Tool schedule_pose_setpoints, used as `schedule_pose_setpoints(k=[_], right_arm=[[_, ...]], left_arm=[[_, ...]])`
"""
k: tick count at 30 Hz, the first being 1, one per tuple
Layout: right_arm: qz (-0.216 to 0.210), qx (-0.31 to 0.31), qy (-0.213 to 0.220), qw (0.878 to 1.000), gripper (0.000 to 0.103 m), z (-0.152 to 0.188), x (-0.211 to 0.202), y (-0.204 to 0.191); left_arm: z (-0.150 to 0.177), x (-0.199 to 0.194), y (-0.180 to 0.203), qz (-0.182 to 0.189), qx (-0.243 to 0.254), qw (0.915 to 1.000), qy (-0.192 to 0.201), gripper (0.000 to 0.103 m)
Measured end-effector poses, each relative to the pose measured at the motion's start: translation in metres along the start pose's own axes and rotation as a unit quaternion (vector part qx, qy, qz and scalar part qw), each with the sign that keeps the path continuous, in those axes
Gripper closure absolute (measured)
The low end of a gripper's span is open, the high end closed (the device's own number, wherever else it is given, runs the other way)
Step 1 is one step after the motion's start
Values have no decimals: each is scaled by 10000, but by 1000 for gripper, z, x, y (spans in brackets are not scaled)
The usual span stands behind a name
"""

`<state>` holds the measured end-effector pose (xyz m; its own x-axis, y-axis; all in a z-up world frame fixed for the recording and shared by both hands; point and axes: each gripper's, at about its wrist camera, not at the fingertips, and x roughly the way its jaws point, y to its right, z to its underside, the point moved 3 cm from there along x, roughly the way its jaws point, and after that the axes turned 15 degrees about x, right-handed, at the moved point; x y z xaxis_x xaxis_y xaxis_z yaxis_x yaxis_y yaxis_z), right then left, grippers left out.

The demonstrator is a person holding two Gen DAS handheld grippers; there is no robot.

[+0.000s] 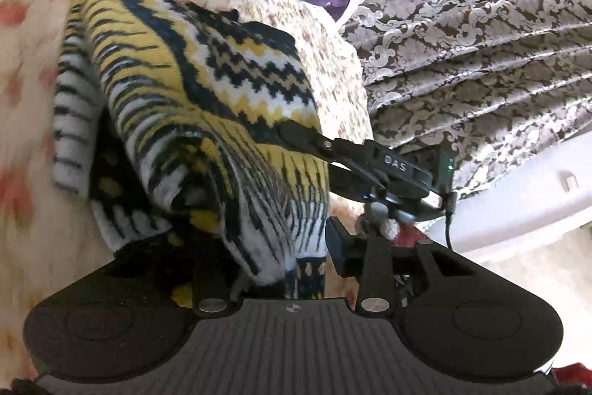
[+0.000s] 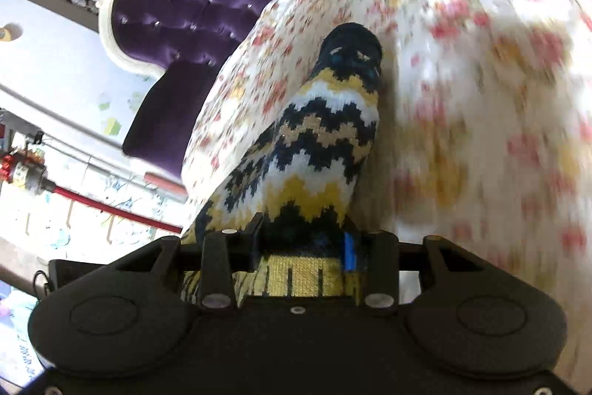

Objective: Fold small clothes

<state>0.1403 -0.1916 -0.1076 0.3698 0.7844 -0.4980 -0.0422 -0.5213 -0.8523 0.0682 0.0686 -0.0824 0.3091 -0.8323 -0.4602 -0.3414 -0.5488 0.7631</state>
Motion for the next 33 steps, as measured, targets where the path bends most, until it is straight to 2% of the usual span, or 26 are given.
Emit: schedule_pose_setpoints(k=[2,4,6,7,8,9,11,15,19,21,24,27,30,33], right_arm=[[26,-96,87,9999,50,10,-6,0],[137,-286,336,9989,47,18,-11,-1],[294,-501,597,9965,44,22,-14,-3],[429,-673,770,9938,40,24,-14,-4],[584,-857,922,9903,36,27,-15,-5],[740,-1017,1061,9864,29,29,-15,-5],[906,-1239,1276,9799,27,34,-14,-5],[1317,-1615,1642,9642,18,45,-8,-3],[1372,-1645,1814,9598,14,49,-9,5],[1345,-1632,1846,9598,14,51,-10,7],[1292,-1652,1864,9598,11,50,-12,7],[1253,-1644,1892,9599,7,53,-14,7],[1255,-1641,1931,9592,3,54,-16,7],[1218,-1691,2000,9574,0,56,-21,4]], left_arm=[[10,-6,3,-258,158,9995,51,64],[17,-11,5,-773,376,9961,213,64],[20,-13,8,-1352,691,9878,354,61],[22,-15,8,-1722,853,9805,420,60],[25,-16,7,-1924,916,9759,470,58],[27,-15,5,-2017,923,9736,538,58],[29,-14,6,-2076,925,9714,682,58],[37,-7,16,-2490,1387,9553,781,57],[43,-6,23,-2714,1464,9461,992,56],[47,-8,27,-2821,1503,9409,1123,50],[54,-16,38,-3170,1721,9229,1345,38],[53,-29,53,-3514,1918,9002,1714,32],[46,-38,63,-3681,2035,8851,1993,29],[33,-35,65,-3876,2201,8728,1986,28]])
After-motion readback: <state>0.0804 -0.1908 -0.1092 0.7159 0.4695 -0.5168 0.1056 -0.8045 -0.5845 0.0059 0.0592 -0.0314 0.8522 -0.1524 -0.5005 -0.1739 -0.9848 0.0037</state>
